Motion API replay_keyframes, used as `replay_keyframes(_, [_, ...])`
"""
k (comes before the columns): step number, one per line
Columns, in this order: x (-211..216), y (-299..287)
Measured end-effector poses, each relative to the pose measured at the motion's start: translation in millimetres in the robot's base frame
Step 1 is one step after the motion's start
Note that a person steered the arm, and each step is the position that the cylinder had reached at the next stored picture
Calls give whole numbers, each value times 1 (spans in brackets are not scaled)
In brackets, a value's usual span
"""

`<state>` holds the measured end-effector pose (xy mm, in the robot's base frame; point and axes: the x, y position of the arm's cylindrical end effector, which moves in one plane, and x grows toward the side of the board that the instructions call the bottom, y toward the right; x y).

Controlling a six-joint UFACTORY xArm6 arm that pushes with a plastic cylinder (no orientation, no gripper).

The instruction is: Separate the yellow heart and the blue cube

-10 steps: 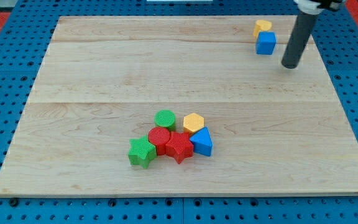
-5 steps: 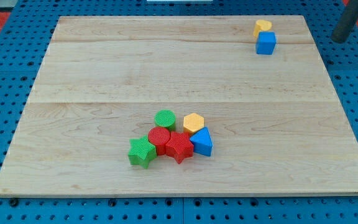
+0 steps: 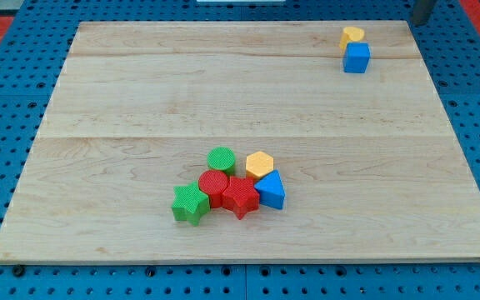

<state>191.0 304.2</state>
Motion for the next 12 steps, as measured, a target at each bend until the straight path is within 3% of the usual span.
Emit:
replay_keyframes(8, [0, -23])
replay_keyframes(10, [66, -77])
replay_keyframes(11, [68, -123])
replay_keyframes(12, [88, -125])
